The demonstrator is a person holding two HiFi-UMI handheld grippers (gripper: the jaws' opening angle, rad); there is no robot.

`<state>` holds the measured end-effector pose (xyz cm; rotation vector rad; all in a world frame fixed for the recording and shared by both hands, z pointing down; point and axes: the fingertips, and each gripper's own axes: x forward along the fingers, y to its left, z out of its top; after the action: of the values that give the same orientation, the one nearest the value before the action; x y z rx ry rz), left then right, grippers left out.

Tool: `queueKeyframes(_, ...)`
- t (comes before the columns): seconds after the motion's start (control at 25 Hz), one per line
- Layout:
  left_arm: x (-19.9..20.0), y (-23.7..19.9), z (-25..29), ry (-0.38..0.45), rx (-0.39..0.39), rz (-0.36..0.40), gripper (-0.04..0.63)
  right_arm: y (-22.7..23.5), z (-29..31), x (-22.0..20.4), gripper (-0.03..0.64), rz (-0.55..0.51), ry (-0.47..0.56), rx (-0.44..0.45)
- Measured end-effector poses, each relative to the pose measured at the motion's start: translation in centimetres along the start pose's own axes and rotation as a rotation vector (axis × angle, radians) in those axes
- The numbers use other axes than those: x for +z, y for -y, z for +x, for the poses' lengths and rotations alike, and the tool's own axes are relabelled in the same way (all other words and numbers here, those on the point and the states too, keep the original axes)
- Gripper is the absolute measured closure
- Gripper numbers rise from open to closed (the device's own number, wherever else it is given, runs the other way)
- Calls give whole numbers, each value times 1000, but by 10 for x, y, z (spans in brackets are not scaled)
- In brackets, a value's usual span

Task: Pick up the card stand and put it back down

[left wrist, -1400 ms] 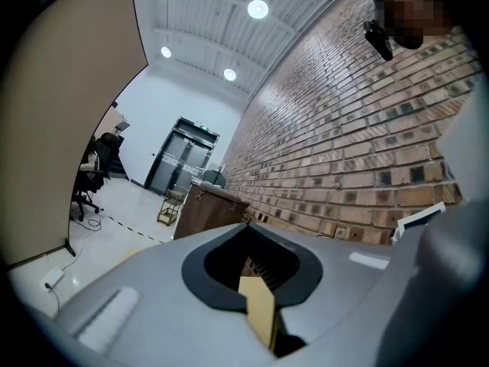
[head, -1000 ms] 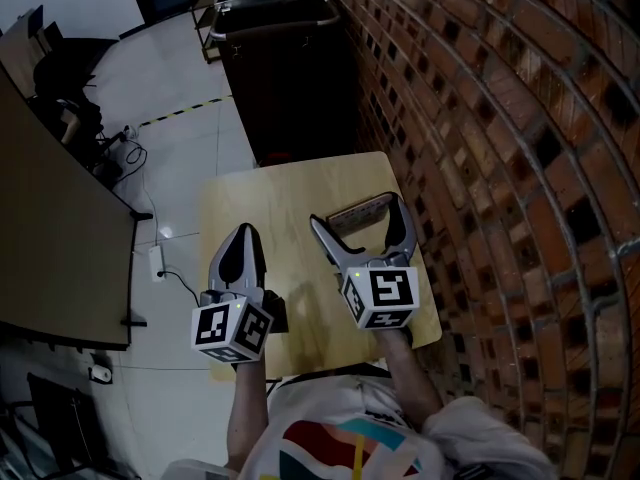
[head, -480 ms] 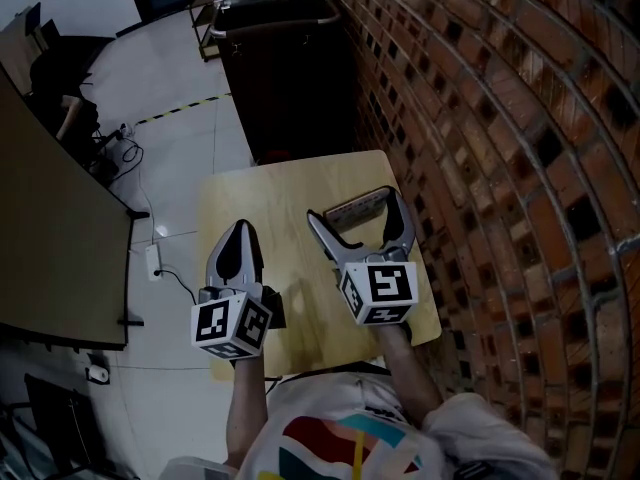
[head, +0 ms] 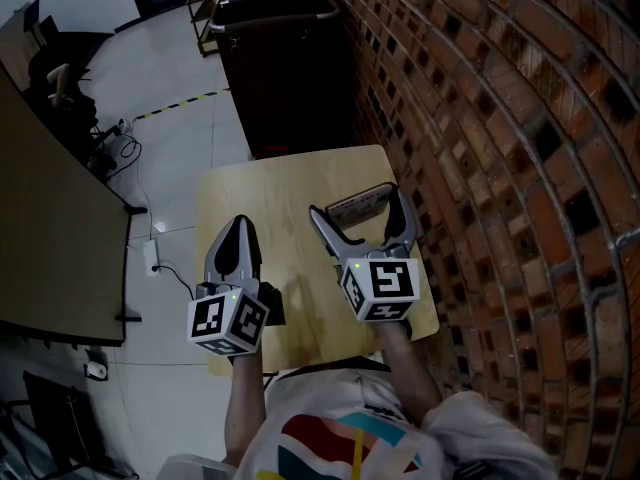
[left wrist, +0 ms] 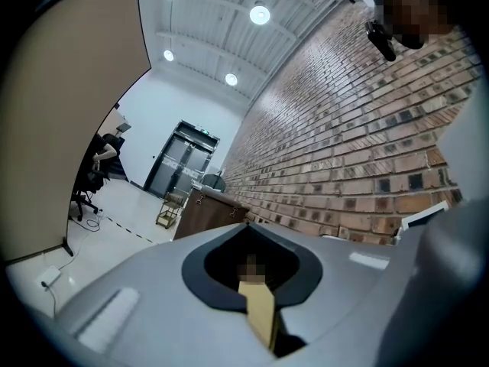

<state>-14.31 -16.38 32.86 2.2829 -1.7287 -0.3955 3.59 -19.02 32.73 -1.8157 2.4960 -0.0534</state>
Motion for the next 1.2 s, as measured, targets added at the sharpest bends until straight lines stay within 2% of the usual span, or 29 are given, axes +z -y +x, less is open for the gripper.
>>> queueKeyframes(0.16, -4, 3, 0, -7, 4, 1, 591, 6, 2, -11, 41, 16, -26, -3)
queueKeyframes(0.32, -12, -2, -1, -18, 24, -4, 591, 17, 20, -40, 41, 46, -89, -14)
queueKeyframes(0.6, -26, -45, -2, -60, 128, -14, 591, 49, 84, -99, 41, 83, -196, -84)
queueKeyframes(0.92, -51, -70, 26, -131, 177, -19, 591, 81, 158, -188, 41, 103, -357, -163)
queueKeyframes(1.2, -69, -92, 40, -169, 226, -41, 591, 99, 210, -236, 41, 93, -461, -186)
